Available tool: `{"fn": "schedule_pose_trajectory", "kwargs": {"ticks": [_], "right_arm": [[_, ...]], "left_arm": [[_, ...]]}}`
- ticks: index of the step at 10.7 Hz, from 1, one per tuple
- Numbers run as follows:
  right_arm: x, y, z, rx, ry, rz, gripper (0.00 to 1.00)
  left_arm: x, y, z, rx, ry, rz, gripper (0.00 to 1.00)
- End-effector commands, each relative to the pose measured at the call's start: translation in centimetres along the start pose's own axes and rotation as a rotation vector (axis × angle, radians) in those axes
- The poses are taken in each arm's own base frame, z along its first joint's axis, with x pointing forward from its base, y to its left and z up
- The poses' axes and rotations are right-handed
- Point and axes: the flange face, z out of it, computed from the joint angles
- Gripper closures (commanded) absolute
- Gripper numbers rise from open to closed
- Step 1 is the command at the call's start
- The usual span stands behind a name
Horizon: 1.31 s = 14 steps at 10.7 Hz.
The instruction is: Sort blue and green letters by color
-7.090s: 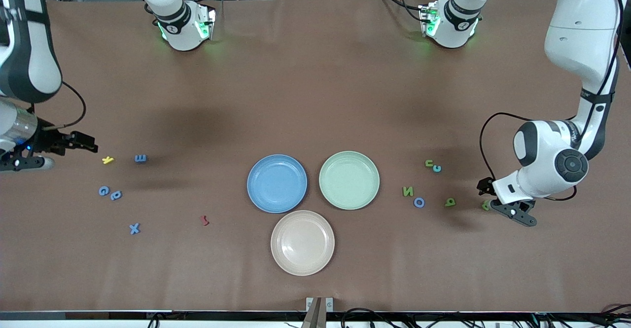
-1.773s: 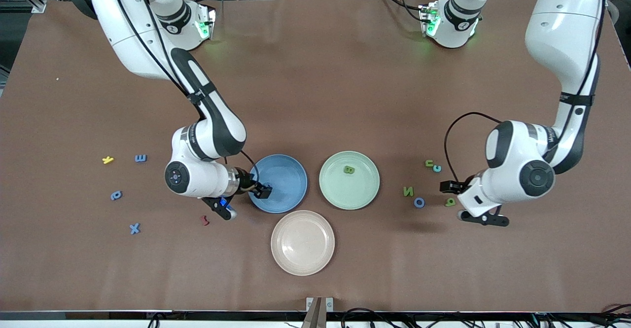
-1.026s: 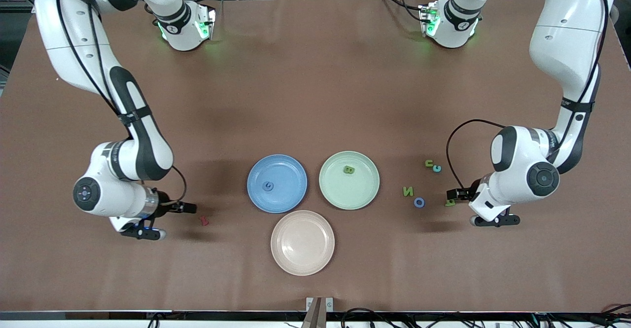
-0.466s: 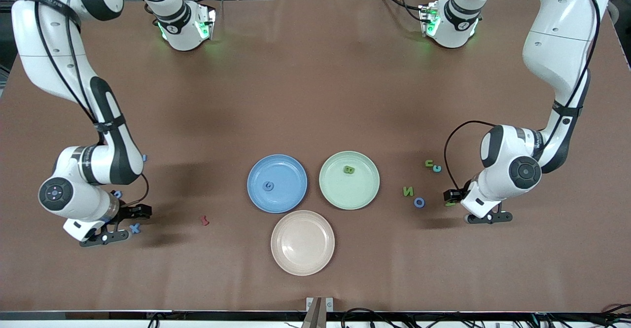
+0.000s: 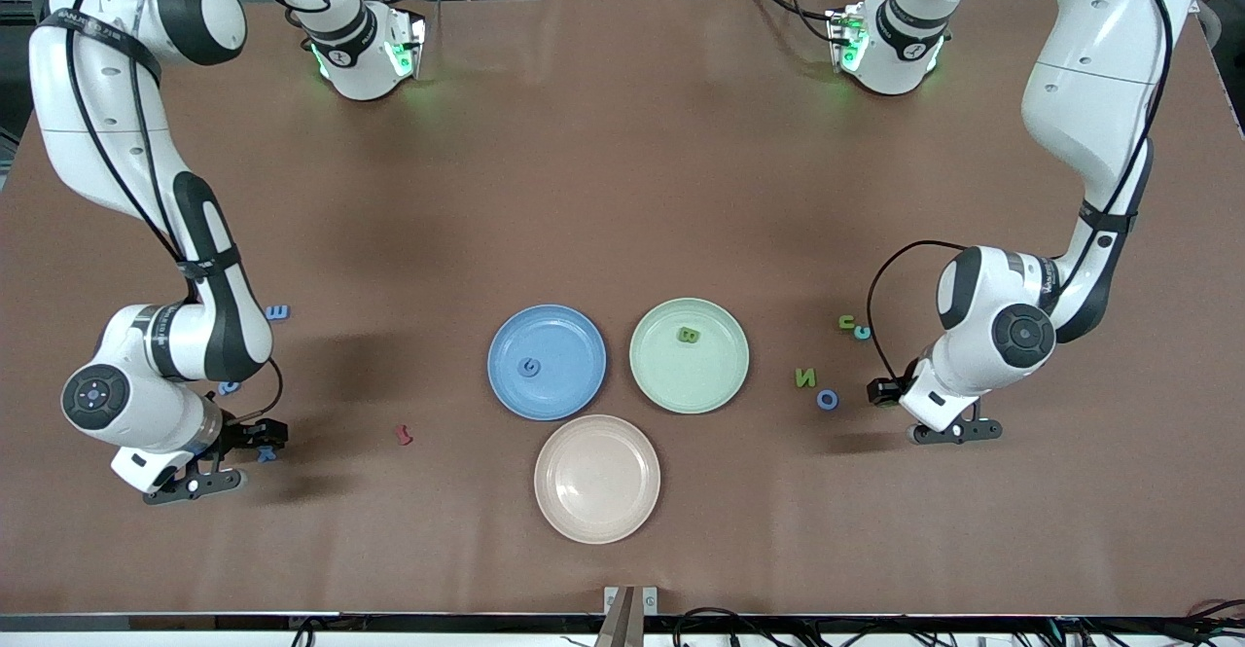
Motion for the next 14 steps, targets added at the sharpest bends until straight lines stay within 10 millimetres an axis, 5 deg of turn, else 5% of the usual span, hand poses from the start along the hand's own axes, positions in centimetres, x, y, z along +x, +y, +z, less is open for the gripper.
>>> {"fn": "schedule_pose_trajectory", "kwargs": {"ticks": [1,5,7,8,12,14], "right_arm": [[0.6,0.1,0.6,0.039,0.016,0.036,0.00],[0.2,-0.2,1.9,0.048,-0.001,0.052,0.00],[0.2,-0.2,2.1,0.050,-0.005,0.051,0.79],[0.1,-0.2,2.2,0.055,-0.004,0.056,1.00],[0.1,-0.4,1.9,0.073,-0.007,0.070,1.00],[0.7,-2.2,0.0,0.106,-0.030,0.103,1.00]], "left_arm": [[-0.3,0.7,0.5,0.017,0.012,-0.008,0.36],[-0.3,0.7,0.6,0.053,0.029,0.002,0.37],[-0.2,0.6,0.6,0.053,0.029,-0.001,0.39],[-0.2,0.6,0.6,0.053,0.029,-0.001,0.40],[-0.2,0.6,0.5,0.053,0.030,-0.001,0.40],[-0.2,0.6,0.5,0.053,0.030,0.000,0.40]]}}
